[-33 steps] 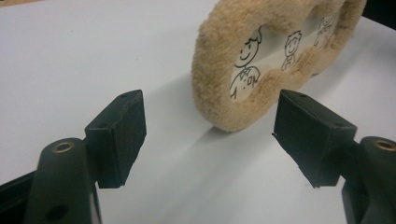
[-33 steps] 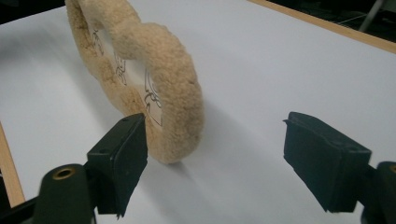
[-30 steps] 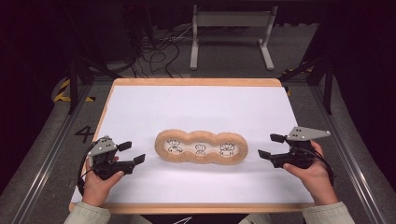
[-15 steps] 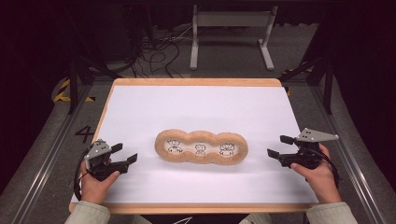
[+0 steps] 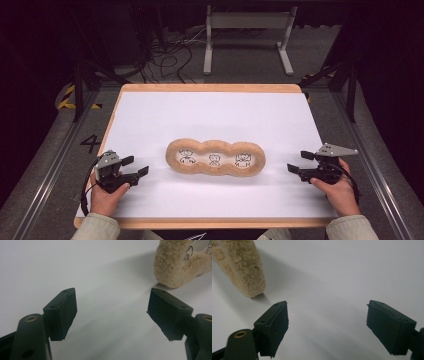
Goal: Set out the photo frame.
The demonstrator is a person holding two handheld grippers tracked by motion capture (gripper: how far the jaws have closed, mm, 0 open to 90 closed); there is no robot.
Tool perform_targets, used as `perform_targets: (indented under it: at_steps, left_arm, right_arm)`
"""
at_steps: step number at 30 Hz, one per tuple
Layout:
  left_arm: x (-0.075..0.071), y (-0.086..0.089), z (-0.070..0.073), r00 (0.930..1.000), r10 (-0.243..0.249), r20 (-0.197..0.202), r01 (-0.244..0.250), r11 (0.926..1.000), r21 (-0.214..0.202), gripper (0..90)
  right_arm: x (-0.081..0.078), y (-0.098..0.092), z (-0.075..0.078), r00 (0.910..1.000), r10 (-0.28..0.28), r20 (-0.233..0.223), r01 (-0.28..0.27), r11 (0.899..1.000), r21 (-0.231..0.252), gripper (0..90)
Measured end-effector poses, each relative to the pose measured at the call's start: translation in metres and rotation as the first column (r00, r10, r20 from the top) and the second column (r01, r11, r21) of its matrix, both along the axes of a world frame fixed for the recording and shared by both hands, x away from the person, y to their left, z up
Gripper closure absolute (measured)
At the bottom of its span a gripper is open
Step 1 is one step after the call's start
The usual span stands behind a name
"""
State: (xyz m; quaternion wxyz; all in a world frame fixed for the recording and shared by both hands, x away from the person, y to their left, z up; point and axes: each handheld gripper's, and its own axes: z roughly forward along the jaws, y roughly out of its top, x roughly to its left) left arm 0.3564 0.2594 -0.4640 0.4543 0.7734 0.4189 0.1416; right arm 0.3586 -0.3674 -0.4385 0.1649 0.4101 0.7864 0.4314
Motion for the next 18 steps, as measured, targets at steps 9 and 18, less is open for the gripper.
perform_targets:
  at_steps: [9,18]
  left_arm:
    - [0.0002,0.0009,0.0002,0.9999,0.015,0.001,-0.015,0.9999,-0.007,24.2]
    - [0.0036,-0.0033,-0.0002,0.9998,0.021,0.000,-0.021,0.9997,0.013,23.6]
  right_arm:
    - [0.0008,0.0059,0.0015,0.9999,0.011,0.000,-0.011,1.000,-0.013,17.9]
    - [0.0005,0.0108,0.0023,0.9998,0.019,0.004,-0.019,1.000,-0.025,17.8]
